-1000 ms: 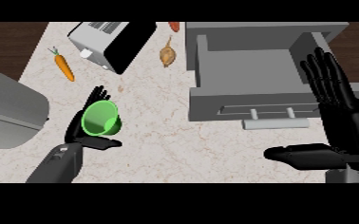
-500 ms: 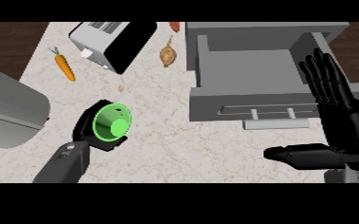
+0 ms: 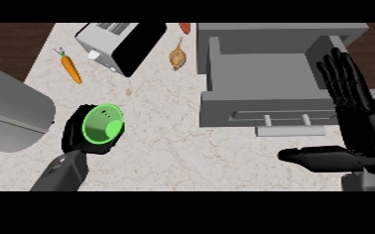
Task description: Pick up the cup, place it into the drawer and close the drawer
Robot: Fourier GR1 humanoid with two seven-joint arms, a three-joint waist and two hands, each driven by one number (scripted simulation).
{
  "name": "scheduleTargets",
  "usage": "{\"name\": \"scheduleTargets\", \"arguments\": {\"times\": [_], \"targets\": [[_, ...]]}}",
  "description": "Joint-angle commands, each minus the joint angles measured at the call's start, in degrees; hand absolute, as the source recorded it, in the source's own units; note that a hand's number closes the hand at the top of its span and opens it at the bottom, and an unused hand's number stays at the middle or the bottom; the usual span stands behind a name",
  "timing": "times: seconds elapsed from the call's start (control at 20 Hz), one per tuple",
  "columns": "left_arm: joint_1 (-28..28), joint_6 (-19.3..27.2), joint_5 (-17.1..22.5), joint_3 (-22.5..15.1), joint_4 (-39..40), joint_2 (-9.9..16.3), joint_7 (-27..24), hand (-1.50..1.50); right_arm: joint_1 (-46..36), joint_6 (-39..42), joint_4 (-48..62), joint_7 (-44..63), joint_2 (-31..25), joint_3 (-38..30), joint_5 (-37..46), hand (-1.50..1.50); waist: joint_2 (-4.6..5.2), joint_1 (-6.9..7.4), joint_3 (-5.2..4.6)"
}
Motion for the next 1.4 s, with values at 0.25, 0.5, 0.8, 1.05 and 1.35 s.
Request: {"name": "scheduleTargets", "arguments": {"times": [0.25, 0.5, 0.8, 1.05, 1.35], "targets": [[0.24, -2.76, 1.32, 0.48, -5.47, -1.60, -10.71, 1.50, -2.08, -1.39, 0.24, 1.55, 0.42, 0.07, 1.03, -1.50, -0.25, 0.60, 0.08], [-4.61, 1.24, 0.36, -2.77, -11.56, -4.27, -4.01, 1.50, 0.42, 0.16, 3.30, -1.57, 0.19, -0.40, 0.82, -1.50, -0.53, 0.93, 0.22], [-7.27, 7.49, 0.48, -6.76, -25.38, -6.89, 6.89, 1.50, 5.01, 2.02, -3.56, 0.69, -1.82, -3.12, -2.23, -1.50, -1.06, 1.17, 0.28], [-8.20, 12.71, 0.81, -10.41, -37.97, -9.28, 18.82, 1.50, -0.05, 0.14, 1.41, 0.57, -0.69, -2.78, -1.04, -1.50, -0.83, 1.66, 0.25], [-17.58, 20.73, 0.12, -14.81, -42.54, -11.82, 29.82, 1.50, 2.93, 1.73, -1.42, -0.05, -1.17, -2.73, -1.43, -1.50, -0.68, 0.75, 0.23]]}}
